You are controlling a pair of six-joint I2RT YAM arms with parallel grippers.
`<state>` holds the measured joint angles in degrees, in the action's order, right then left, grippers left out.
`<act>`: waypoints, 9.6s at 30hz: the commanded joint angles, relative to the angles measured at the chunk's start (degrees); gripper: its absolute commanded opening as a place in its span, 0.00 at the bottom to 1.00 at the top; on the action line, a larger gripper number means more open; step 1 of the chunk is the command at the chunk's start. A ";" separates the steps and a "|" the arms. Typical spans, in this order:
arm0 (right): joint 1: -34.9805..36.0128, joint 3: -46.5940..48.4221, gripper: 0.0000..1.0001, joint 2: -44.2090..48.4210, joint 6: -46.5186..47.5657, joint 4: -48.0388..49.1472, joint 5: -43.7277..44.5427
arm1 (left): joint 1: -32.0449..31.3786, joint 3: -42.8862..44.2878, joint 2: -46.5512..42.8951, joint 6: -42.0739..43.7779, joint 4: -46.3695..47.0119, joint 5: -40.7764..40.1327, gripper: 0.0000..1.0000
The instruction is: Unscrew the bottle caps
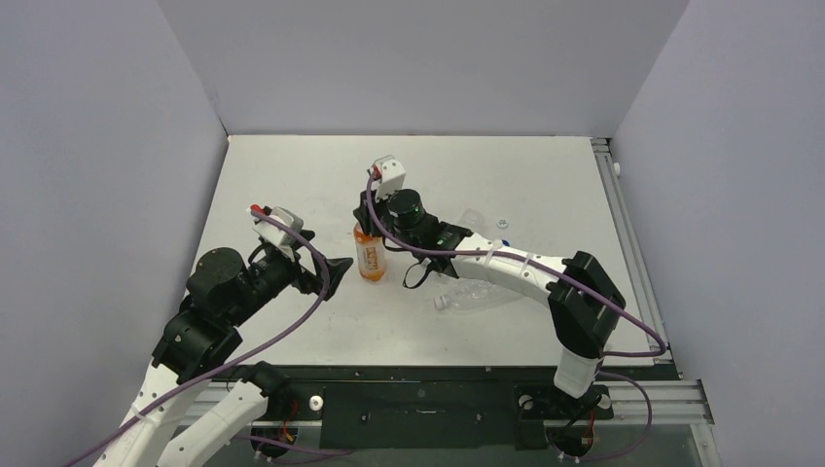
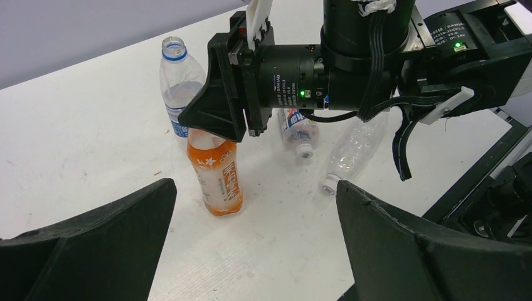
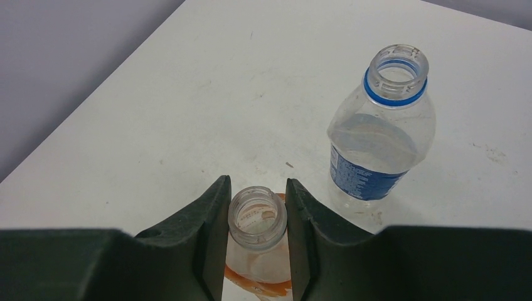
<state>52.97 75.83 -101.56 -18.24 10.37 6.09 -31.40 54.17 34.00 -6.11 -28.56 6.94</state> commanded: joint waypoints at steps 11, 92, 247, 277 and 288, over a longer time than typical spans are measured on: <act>3.36 -3.38 0.21 6.37 4.17 -1.55 3.01 | 0.31 2.39 0.00 0.78 2.07 2.32 0.96; -10.86 -10.10 0.54 -0.26 -18.76 -25.45 29.56 | 0.37 6.38 4.13 3.24 4.66 10.21 0.97; 4.38 40.36 0.18 19.19 -5.30 -23.55 -55.38 | -6.83 8.02 8.05 -16.94 34.59 27.43 0.39; 11.62 48.10 0.42 11.95 -4.33 -43.72 11.85 | -6.98 -0.37 6.25 10.13 34.26 5.70 0.39; 11.40 44.20 0.00 15.20 -2.70 -37.18 3.30 | -7.00 -1.06 6.06 6.99 33.56 7.05 0.40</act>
<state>64.93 120.03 -90.13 -22.81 -32.25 14.44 -38.52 53.01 40.86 3.42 2.90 13.78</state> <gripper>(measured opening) 0.321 0.501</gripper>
